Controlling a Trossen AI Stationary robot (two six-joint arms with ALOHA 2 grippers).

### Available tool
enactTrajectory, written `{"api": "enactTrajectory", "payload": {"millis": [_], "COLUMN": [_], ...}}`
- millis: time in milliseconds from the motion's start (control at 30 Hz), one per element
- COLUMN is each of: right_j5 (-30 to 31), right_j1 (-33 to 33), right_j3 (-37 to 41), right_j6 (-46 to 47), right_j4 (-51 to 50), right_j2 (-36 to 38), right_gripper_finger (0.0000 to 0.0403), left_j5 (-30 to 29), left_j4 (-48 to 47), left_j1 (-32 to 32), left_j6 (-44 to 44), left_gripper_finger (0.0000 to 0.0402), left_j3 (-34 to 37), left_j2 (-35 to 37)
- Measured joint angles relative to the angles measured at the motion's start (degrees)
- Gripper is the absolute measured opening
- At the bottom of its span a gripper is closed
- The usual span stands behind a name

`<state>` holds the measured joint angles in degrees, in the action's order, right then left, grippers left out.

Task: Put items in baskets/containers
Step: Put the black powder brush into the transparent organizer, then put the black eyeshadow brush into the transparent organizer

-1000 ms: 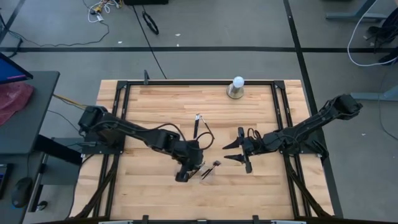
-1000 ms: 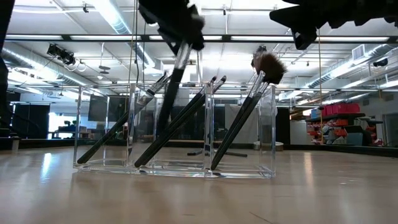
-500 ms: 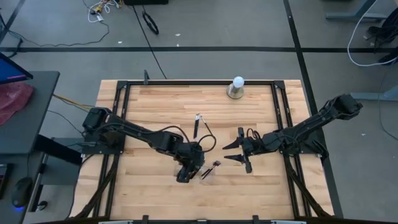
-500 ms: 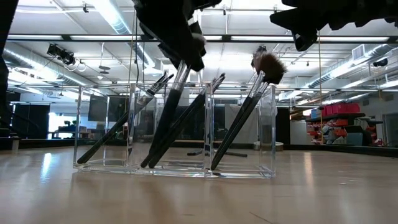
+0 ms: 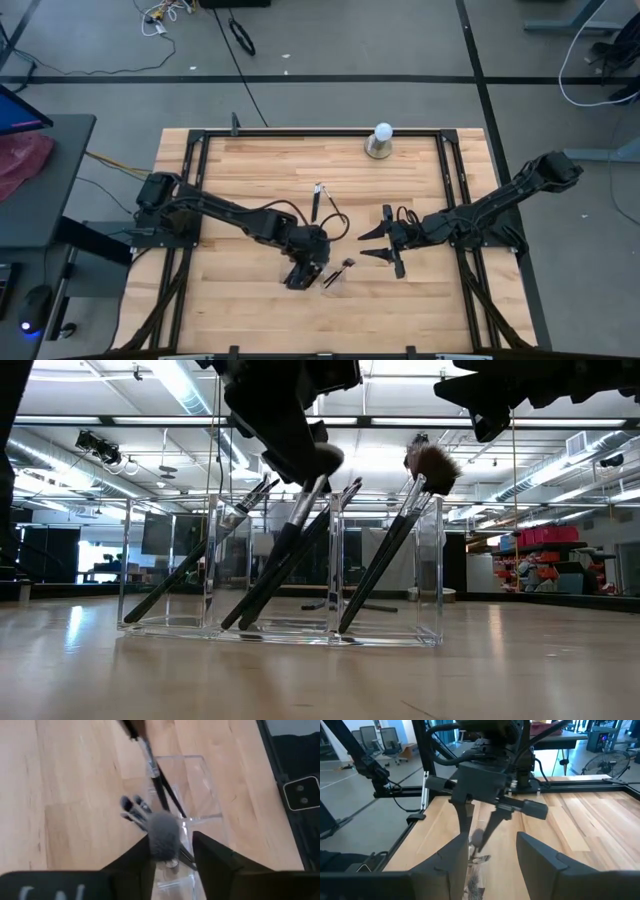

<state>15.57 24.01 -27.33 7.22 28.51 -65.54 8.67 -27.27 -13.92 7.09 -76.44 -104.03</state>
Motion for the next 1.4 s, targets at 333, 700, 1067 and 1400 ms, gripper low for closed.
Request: {"api": "enactTrajectory", "payload": {"millis": [333,700,1067,1400], "right_j5": [0.0,3.3,16.4,19.9], "right_j1": [0.0,0.0,-3.6,-13.4], "right_j3": [0.0,0.0,0.1,0.1], "right_j6": [0.0,0.5,5.9,22.3], "right_j4": [-0.3,-2.1,-3.4,-14.4], "right_j2": [0.0,-1.0,-10.5,-11.7], "right_gripper_finger": [0.0167,0.0167,0.0167,0.0167], "left_j5": [2.6,-10.5,-14.9,-9.4], "left_j4": [-1.8,-16.4,-21.6,13.0], "left_j1": [2.1,1.2,10.4,27.0], "left_j6": [-0.2,-3.0,-8.4,-8.9], "left_gripper_finger": [0.0189,0.0182,0.0181,0.0181], "left_j3": [0.0,-0.1,2.3,33.8], "left_j2": [4.4,17.4,20.5,30.0]}}
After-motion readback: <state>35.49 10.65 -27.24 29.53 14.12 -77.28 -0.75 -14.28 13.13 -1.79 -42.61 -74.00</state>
